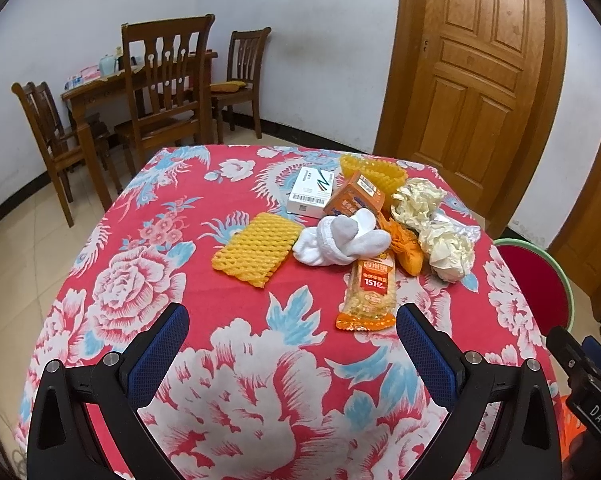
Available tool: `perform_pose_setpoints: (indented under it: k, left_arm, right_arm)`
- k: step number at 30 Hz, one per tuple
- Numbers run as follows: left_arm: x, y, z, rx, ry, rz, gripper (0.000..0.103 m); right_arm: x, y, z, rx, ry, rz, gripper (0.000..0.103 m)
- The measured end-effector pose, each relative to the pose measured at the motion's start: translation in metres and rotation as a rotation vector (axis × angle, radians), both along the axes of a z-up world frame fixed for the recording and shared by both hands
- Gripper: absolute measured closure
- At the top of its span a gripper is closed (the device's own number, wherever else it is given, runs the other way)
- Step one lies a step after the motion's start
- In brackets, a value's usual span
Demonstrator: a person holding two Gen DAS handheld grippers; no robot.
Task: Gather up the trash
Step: 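Grasp the yellow foam net with the left gripper while the right grasps crumpled paper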
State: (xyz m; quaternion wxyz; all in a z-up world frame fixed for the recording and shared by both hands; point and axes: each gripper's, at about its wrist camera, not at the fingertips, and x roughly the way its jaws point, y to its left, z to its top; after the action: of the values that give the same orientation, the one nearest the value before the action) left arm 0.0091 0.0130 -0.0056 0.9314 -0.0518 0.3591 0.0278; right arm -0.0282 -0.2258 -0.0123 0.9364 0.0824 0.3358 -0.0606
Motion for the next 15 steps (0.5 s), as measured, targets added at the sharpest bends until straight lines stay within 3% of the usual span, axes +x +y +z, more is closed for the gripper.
perform_pose_setpoints:
  k: [15]
  left_arm:
    - [0.039, 0.028, -0.002, 0.023, 0.037, 0.054, 0.000]
  right_arm:
    - [0.054, 0.006, 0.002, 0.037, 0.074, 0.085, 0.001]
